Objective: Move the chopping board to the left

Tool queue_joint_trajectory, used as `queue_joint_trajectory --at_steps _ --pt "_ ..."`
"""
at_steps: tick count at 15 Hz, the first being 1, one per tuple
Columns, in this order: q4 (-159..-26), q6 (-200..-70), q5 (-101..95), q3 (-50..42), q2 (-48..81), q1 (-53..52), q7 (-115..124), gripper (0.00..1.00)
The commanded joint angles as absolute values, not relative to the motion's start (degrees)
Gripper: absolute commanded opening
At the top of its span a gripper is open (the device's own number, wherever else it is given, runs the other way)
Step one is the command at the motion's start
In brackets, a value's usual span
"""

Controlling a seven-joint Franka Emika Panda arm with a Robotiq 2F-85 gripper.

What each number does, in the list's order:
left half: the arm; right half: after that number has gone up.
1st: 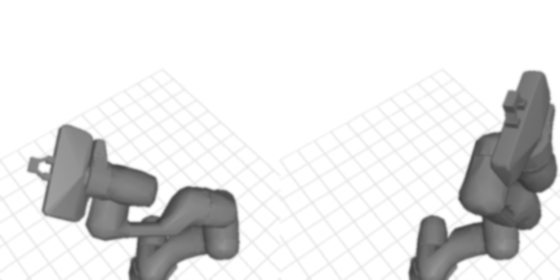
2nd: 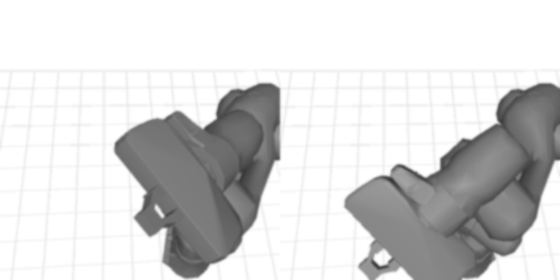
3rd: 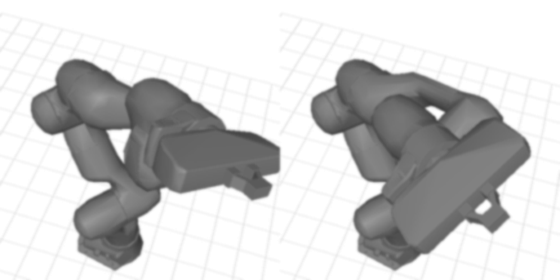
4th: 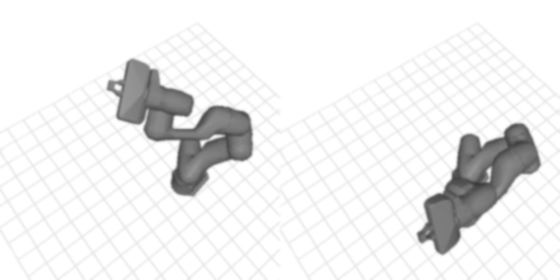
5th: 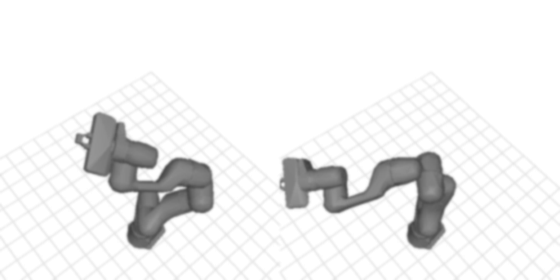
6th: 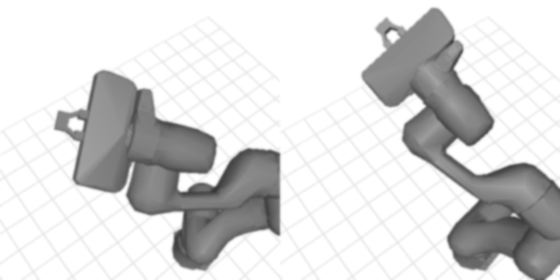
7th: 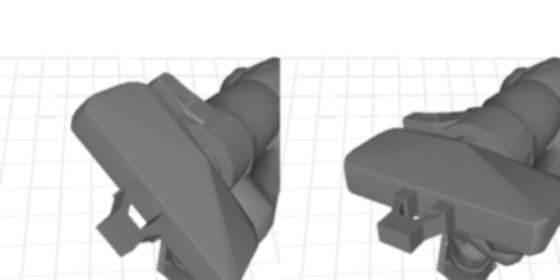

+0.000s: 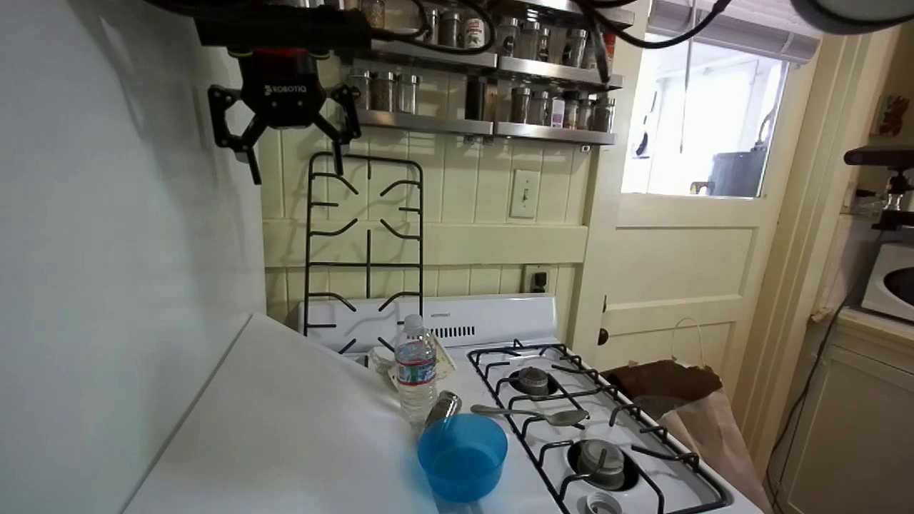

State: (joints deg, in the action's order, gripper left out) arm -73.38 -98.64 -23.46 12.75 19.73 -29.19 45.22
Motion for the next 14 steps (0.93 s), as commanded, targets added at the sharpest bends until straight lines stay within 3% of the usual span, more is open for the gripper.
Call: queue_joint_trajectory --at_steps 1,2,14 --pt "-85.18 -104.98 -21.76 12.86 11.17 -27.30 48.26 1.00" --pt "-77.26 -100.34 -23.25 12.73 16.53 -28.65 47.17 1.00" --pt "-77.64 -100.07 -24.16 12.69 16.54 -28.95 46.63 1.00"
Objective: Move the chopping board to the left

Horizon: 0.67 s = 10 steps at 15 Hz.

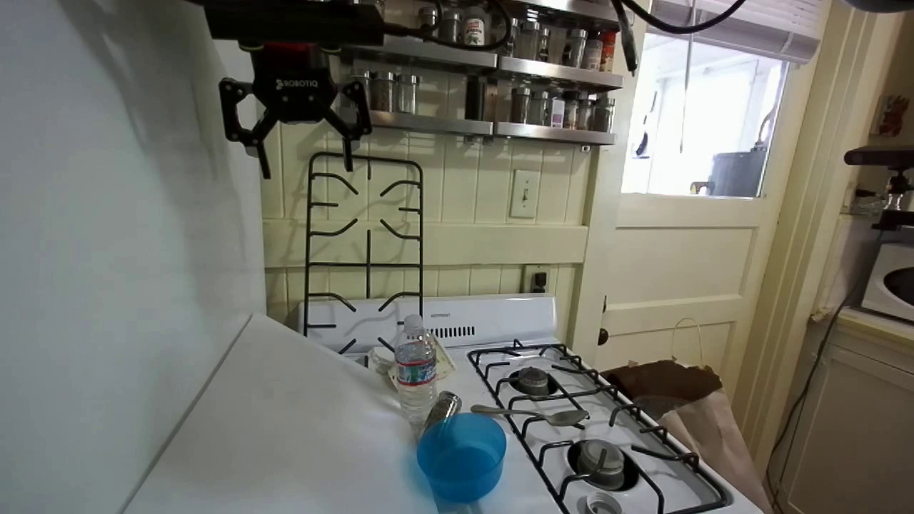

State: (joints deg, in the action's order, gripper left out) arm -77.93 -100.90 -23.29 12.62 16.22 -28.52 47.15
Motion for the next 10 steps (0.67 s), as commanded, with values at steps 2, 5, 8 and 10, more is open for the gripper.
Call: queue_joint_trajectory --at_steps 2,5,8,10 --pt "-77.44 -97.46 -25.40 12.59 16.43 -29.38 46.21 1.00" --pt "-80.00 -93.89 -23.34 12.66 13.95 -28.61 46.60 1.00" --pt "-88.58 -97.36 -20.61 12.97 7.66 -27.47 49.16 1.00" --pt "-82.22 -95.29 -22.34 13.67 12.36 -27.45 48.61 1.00"
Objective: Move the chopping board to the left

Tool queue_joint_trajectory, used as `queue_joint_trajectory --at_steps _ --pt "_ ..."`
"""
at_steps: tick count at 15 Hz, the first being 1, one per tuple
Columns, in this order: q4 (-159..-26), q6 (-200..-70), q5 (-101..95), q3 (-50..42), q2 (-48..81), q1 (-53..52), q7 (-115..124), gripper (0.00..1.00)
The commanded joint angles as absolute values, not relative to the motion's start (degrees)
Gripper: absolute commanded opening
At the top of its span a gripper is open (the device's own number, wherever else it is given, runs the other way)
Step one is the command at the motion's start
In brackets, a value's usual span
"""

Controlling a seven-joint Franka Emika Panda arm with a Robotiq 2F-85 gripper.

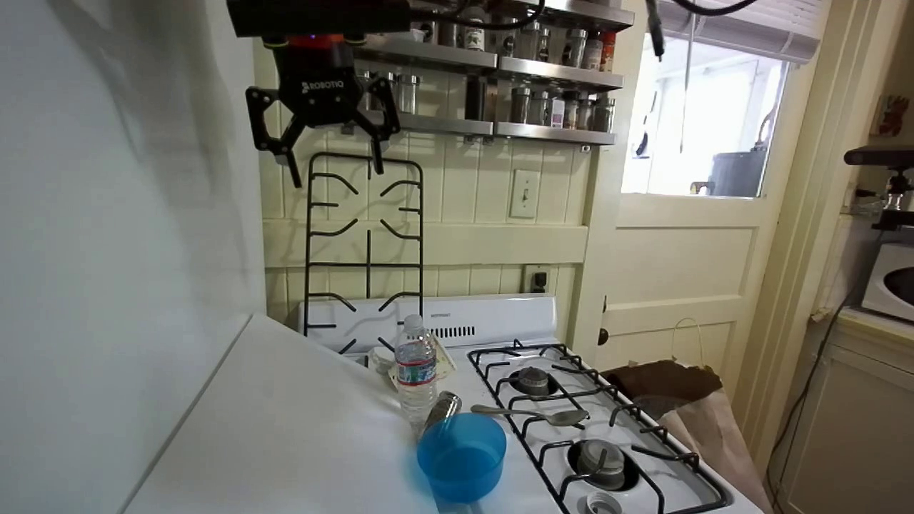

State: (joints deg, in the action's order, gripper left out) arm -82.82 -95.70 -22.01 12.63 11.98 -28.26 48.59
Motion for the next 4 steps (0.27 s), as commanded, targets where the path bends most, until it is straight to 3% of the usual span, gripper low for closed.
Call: queue_joint_trajectory --at_steps 1,4 --pt "-83.35 -95.52 -22.21 13.95 11.29 -27.21 48.93 1.00" --pt "-82.79 -95.51 -22.27 13.98 11.60 -27.13 48.84 1.00"
